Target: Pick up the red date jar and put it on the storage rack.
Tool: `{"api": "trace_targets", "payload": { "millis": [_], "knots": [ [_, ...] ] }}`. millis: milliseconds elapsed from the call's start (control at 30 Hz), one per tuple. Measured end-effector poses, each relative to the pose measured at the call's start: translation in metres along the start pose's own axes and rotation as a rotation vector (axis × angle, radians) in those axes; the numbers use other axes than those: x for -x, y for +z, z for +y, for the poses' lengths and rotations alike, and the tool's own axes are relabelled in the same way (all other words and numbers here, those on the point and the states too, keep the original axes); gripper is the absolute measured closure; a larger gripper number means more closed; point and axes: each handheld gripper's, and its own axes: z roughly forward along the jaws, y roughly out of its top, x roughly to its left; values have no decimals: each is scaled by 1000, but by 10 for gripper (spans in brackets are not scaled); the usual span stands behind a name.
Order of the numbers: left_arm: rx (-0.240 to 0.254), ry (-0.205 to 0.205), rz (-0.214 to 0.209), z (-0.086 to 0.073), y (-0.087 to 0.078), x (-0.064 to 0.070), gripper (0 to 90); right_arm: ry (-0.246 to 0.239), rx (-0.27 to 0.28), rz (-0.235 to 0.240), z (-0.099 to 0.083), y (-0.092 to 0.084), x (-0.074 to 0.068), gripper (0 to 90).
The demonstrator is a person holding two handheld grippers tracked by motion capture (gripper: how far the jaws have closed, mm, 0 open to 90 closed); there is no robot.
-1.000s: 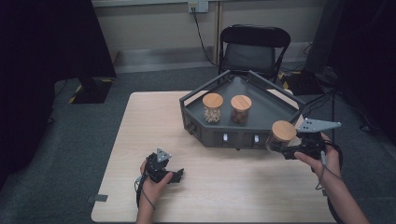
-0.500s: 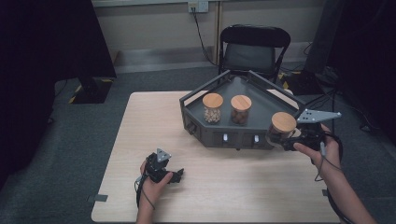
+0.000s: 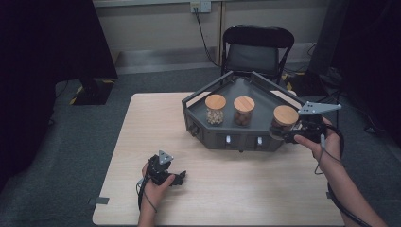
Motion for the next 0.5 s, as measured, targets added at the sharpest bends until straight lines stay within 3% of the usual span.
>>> {"api": "trace_targets", "payload": {
  "millis": [500],
  "knots": [
    [0,0,0,0,0,0,2,27,-4,-40,13,13,8,256]
  ]
}}
